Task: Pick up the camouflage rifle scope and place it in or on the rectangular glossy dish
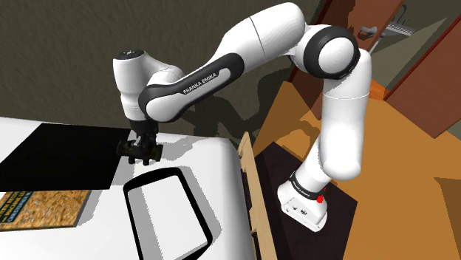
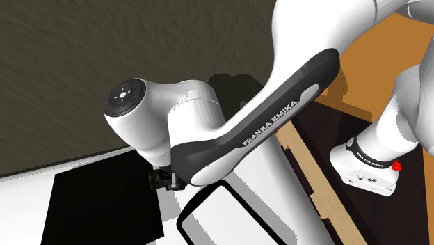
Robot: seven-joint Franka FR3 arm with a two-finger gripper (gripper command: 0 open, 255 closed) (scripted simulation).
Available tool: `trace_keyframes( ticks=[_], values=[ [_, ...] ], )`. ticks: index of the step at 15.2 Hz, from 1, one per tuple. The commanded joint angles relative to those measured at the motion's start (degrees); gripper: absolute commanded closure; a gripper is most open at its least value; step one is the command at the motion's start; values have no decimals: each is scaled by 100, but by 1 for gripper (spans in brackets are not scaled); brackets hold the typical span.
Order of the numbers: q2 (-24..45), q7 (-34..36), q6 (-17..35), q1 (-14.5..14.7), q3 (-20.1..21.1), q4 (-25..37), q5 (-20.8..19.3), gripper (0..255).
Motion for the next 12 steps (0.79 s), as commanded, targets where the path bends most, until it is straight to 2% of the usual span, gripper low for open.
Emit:
trace_keyframes(
  ticks=[1, 12],
  values=[
    [-64, -19, -88, -11, 17, 29, 31, 255],
    [-489, -147, -761, -78, 121, 308, 238, 255]
  ],
)
